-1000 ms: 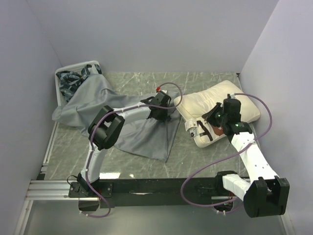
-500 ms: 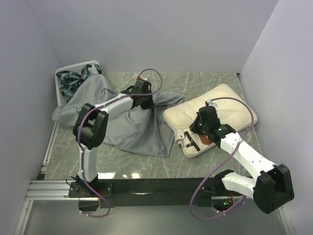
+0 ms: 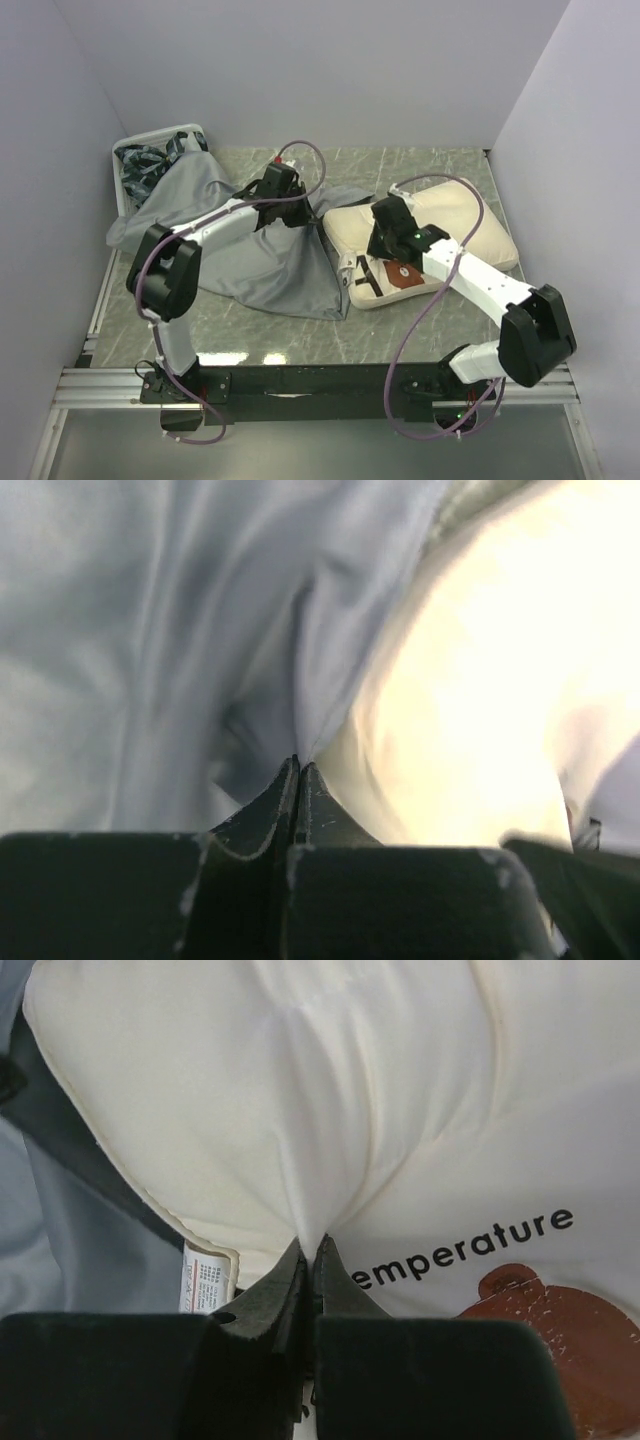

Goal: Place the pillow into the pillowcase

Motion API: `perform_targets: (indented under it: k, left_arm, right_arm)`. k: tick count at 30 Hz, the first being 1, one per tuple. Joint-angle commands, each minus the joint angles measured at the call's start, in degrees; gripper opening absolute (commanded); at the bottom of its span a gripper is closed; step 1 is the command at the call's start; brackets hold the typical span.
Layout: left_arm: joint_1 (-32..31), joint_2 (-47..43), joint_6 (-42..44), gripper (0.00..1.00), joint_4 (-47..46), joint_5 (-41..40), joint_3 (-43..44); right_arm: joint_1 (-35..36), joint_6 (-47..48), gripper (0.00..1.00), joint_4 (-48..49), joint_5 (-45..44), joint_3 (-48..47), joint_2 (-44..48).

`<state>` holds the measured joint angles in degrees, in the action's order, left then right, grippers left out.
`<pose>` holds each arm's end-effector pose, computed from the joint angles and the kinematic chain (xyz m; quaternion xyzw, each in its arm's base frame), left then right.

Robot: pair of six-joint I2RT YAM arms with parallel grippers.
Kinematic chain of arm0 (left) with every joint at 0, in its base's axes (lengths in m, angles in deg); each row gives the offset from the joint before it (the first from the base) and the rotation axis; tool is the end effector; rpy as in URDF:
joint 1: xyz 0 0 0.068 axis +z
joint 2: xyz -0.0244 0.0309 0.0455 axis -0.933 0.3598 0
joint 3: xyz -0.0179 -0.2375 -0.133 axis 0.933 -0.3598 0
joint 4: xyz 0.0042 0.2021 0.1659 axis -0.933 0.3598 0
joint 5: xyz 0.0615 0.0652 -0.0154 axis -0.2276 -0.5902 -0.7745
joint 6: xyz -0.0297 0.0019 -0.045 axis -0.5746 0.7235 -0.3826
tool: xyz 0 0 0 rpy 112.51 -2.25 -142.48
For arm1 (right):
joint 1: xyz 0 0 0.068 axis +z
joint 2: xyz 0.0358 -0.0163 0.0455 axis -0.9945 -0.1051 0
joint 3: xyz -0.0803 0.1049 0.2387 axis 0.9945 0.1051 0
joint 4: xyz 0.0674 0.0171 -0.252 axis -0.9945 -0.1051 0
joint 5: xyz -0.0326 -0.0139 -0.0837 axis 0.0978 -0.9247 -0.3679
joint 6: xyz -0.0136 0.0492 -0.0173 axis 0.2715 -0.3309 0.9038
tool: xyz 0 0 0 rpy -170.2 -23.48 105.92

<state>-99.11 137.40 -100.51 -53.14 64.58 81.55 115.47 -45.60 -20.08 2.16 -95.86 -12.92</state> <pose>0.3619 -0.2190 0.2288 -0.0448 0.9084 -0.3122 0.2744 0.2460 0.1425 0.2487 0.0739 0.9289 0.1181 0.3432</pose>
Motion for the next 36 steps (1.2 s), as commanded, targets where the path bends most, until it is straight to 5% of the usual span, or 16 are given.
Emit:
perform_targets:
  k: [1, 11, 20, 36]
  left_arm:
    - [-0.22, -7.48, 1.66, 0.02, -4.31, 0.52, -4.11]
    - [-0.65, -6.87, 3.41, 0.04, -1.94, 3.58, 0.62]
    - [-4.52, -9.5, 8.25, 0.03, 3.77, 4.99, -1.92]
    - [-4.96, -21.28, 10.1, 0.04, 6.85, 26.34, -6.58]
  right_arm:
    - [1.45, 2.52, 0.0, -2.03, -3.15, -7.33, -3.32]
    - [7.08, 2.08, 0.0, -3.18, -7.01, -6.18, -7.89]
    - [4.27, 10.16, 0.0, -9.33, -8.7, -25.51, -16.85]
    - [-2.15, -1.42, 0.0, 9.46, 0.29, -18.5, -20.47]
